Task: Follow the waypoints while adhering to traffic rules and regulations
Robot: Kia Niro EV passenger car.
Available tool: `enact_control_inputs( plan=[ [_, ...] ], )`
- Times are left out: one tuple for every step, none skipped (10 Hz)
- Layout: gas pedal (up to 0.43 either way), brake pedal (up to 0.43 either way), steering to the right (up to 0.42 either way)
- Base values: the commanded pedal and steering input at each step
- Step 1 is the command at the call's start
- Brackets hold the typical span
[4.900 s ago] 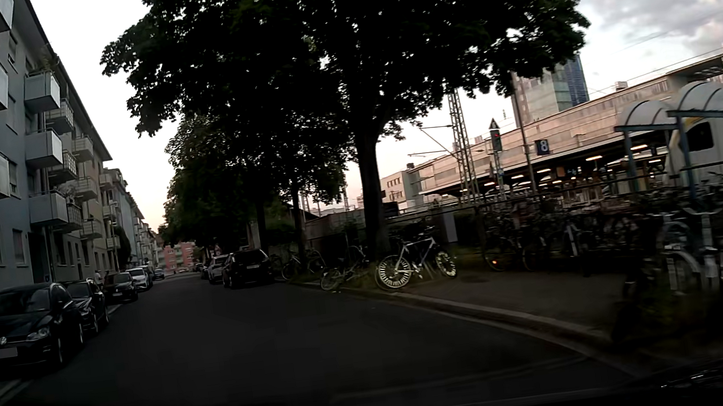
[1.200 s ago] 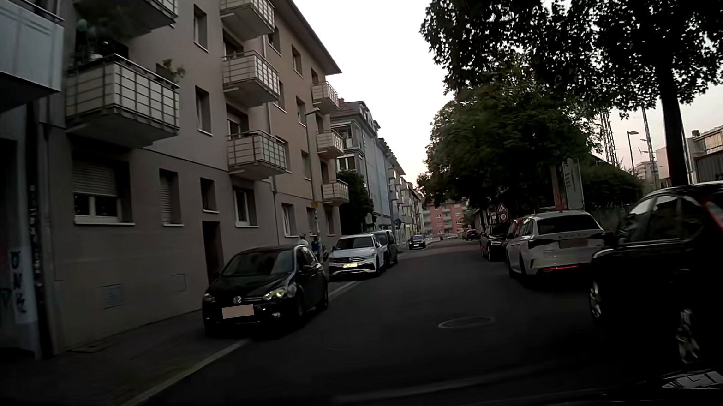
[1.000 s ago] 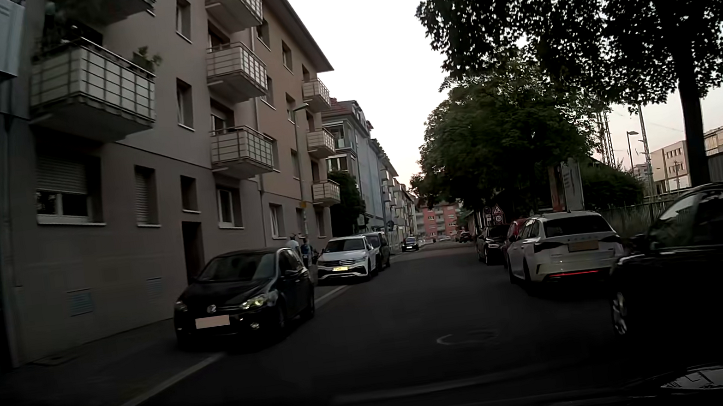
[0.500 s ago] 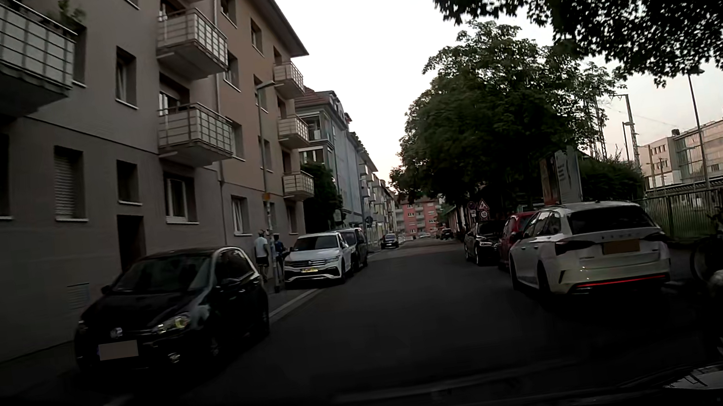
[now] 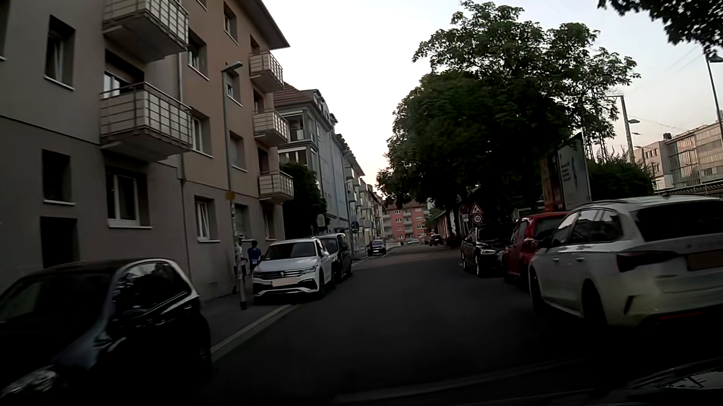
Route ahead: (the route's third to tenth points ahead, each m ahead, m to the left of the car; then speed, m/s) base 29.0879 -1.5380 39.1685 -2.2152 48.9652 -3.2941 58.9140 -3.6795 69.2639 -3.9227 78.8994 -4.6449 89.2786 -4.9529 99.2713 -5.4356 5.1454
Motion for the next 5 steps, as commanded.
enact_control_inputs(
  plan=[
    [0.059,0.000,0.030],
    [0.059,0.000,0.027],
    [0.059,0.000,0.024],
    [0.059,0.000,0.023],
    [0.059,0.000,0.023]
  ],
)
